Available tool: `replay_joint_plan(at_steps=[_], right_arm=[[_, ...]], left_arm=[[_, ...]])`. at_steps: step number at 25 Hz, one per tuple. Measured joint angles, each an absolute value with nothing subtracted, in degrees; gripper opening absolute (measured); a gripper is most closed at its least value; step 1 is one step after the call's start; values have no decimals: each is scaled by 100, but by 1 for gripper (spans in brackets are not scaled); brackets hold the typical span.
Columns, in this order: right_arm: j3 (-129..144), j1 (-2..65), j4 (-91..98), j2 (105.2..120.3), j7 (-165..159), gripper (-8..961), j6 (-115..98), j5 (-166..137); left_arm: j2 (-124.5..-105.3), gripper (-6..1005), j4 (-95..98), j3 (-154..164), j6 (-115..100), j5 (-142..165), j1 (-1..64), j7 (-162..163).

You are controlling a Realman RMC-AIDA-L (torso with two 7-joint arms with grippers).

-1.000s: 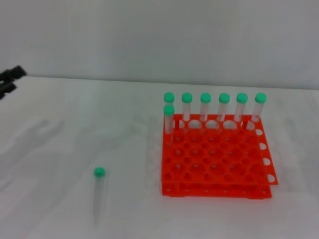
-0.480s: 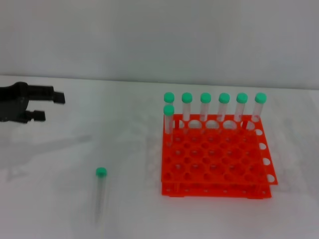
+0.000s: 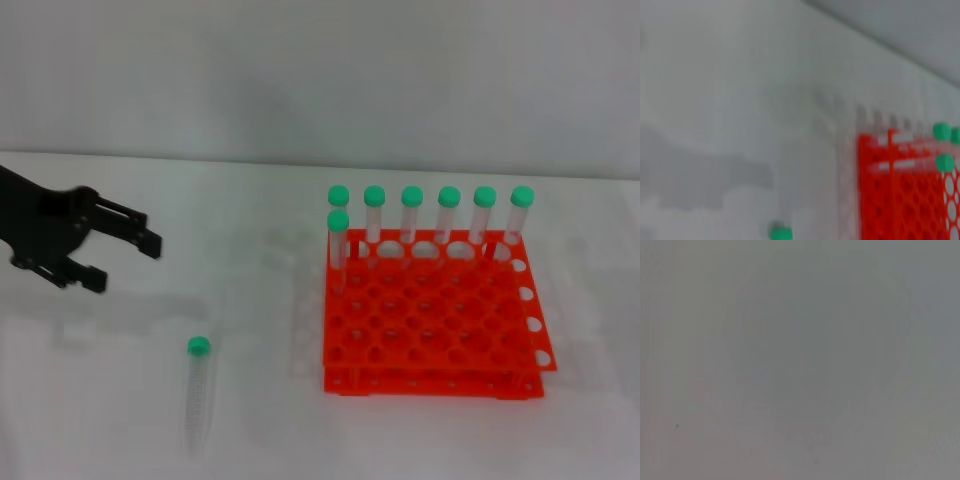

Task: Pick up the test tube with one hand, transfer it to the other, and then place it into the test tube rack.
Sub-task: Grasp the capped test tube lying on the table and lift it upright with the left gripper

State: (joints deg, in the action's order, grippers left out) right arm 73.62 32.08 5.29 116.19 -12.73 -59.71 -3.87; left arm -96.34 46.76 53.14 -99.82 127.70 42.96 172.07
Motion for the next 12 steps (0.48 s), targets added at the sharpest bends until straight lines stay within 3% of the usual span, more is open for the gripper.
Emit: replay_joint_plan(at_steps=[12], right_arm=[[7410, 3279, 534, 11619, -1277, 871, -5978, -387]], left_arm=[[-9932, 852, 3758, 5346, -10157, 13846, 5040, 17232]])
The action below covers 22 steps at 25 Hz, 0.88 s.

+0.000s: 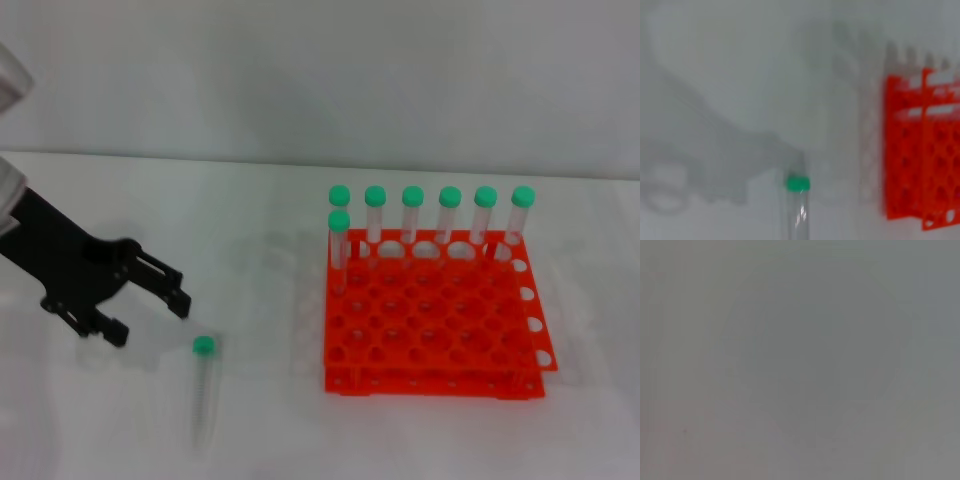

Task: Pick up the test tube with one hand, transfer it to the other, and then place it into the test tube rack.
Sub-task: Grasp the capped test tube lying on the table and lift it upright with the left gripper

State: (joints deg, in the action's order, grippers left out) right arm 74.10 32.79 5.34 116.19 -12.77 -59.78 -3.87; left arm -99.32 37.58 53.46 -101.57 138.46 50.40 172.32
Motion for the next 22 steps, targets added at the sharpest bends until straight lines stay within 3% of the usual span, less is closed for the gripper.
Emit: replay_joint_plan(at_steps=[13, 22], right_arm=[[7590, 3292, 589, 11619, -1283, 871, -5977, -387], [7586, 3283, 588, 11619, -1343, 870, -5976, -372]], left_arm=[[-10202, 845, 2936, 5407, -10130, 14640, 5685, 17258], [-10522, 840, 2635, 5477, -9990, 15165, 5869, 17262]])
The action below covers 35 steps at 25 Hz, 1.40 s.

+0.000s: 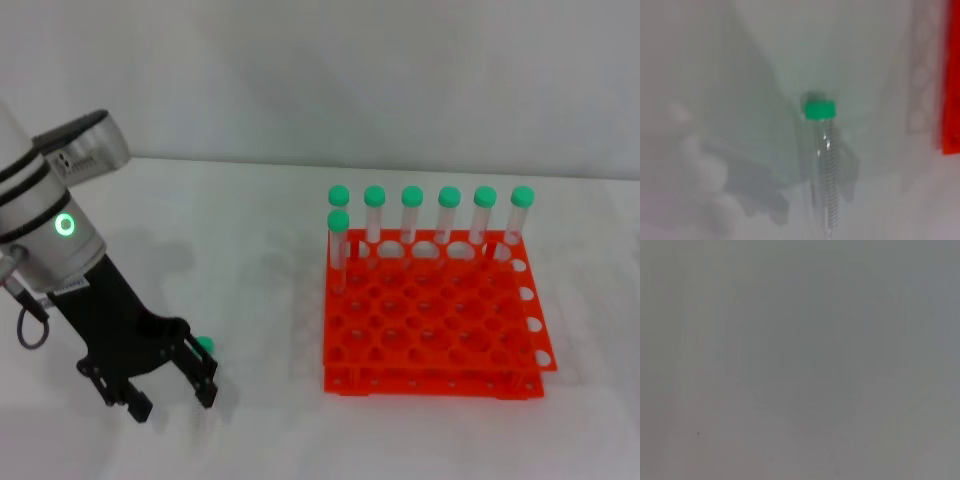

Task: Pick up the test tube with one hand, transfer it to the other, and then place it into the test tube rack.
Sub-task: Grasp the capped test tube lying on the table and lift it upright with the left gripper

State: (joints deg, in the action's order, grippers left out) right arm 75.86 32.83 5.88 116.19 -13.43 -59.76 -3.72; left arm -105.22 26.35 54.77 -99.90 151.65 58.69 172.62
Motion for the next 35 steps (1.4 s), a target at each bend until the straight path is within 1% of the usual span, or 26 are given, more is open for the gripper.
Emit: replay_joint_plan(at_steps=[5, 10, 14, 26, 35], right_arm=[[7586, 3273, 587, 11619, -1387, 870, -5977, -380], [7611, 3286, 580, 11619, -1392, 870, -5977, -383], [7675, 3289, 582, 11619, -1500, 870, -5977, -384], [7734, 3300, 599, 11619, -1529, 870, -5976, -387], [7734, 3291, 602, 11619, -1529, 870, -5976, -376]], left_arm=[[-10587, 838, 2586, 5538, -9954, 15215, 5794, 17257], [-10620, 733, 2579, 5559, -9687, 15416, 5737, 17255], [-10629, 733, 2579, 5587, -9304, 15470, 5670, 17251], [-10821, 734, 2559, 5608, -9032, 15451, 5726, 17237], [-10870, 733, 2409, 5697, -8758, 15483, 5723, 17243]])
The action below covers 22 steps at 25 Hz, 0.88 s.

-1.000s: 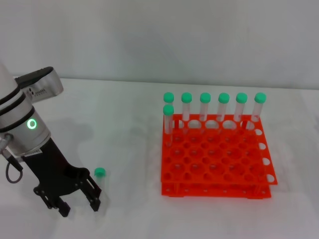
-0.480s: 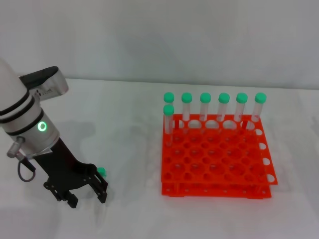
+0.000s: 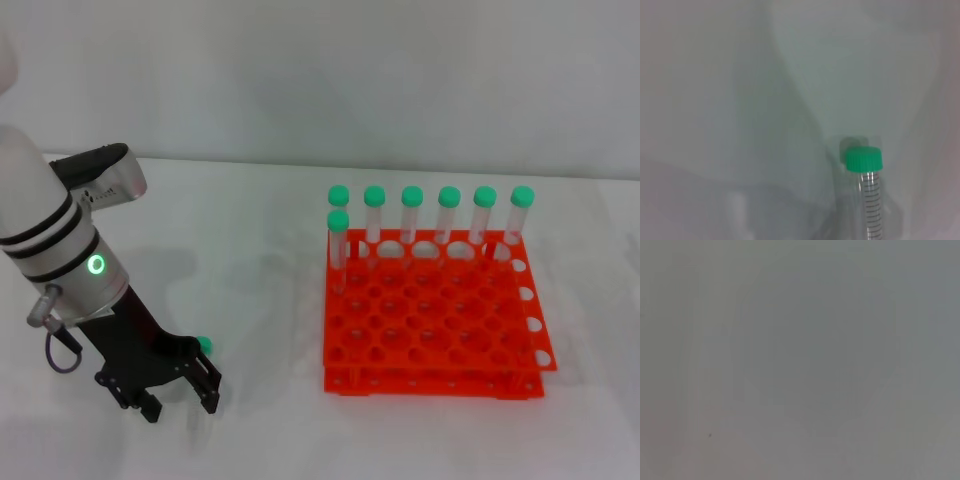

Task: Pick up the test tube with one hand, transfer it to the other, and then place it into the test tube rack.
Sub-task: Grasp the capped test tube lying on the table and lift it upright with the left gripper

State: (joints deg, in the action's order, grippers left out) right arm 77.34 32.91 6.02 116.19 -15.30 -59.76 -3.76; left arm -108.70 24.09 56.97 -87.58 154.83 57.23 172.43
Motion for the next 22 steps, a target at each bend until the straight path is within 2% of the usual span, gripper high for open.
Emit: replay_joint_plan(at_steps=[14, 22], right_arm=[[7735, 3295, 599, 11619, -1529, 870, -5971, -371], [7734, 3291, 597, 11619, -1529, 870, -5973, -372]], left_arm=[[-10970, 721, 2263, 5718, -8489, 15496, 5729, 17197], [-10987, 609, 2264, 5722, -8447, 15501, 5700, 17195]])
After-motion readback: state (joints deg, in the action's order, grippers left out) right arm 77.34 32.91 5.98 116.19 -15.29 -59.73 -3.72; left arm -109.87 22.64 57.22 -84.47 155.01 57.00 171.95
